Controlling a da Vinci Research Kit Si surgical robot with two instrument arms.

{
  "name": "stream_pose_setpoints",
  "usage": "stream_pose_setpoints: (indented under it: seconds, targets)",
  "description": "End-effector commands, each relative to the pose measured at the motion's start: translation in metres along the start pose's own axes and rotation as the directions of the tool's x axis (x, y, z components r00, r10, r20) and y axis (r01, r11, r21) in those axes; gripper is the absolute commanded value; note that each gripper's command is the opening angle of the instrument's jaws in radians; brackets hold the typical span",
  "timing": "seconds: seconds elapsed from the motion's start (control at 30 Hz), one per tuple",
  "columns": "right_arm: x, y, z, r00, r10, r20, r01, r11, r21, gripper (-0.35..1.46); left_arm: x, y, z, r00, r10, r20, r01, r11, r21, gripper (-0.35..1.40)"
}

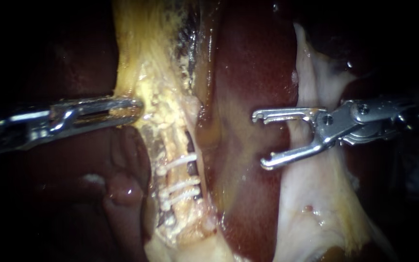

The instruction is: Going back third clip left tube

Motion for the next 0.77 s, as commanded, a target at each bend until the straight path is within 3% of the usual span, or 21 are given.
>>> stream_pose_setpoints:
  seconds: [0.03,0.23,0.77]
  targets:
    - [-0.0001,0.0,0.0001,1.0,0.0,0.001,0.0,1.0,0.0,0.6,0.0001,0.0001,0.0006,1.0,0.003,-0.008,-0.003,1.0,0.003,-0.35]
    - [0.0002,-0.0003,0.0001,1.0,0.0,0.0,0.0,1.0,0.003,0.6,-0.0002,-0.0008,0.0027,0.9999,0.002,-0.015,-0.002,1.0,0.006,-0.35]
    - [0.0007,-0.0009,0.0004,1.0,0.001,-0.01,-0.001,1.0,0.011,0.6,-0.0003,-0.0011,0.0022,0.9999,0.001,-0.016,-0.001,1.0,0.007,-0.35]
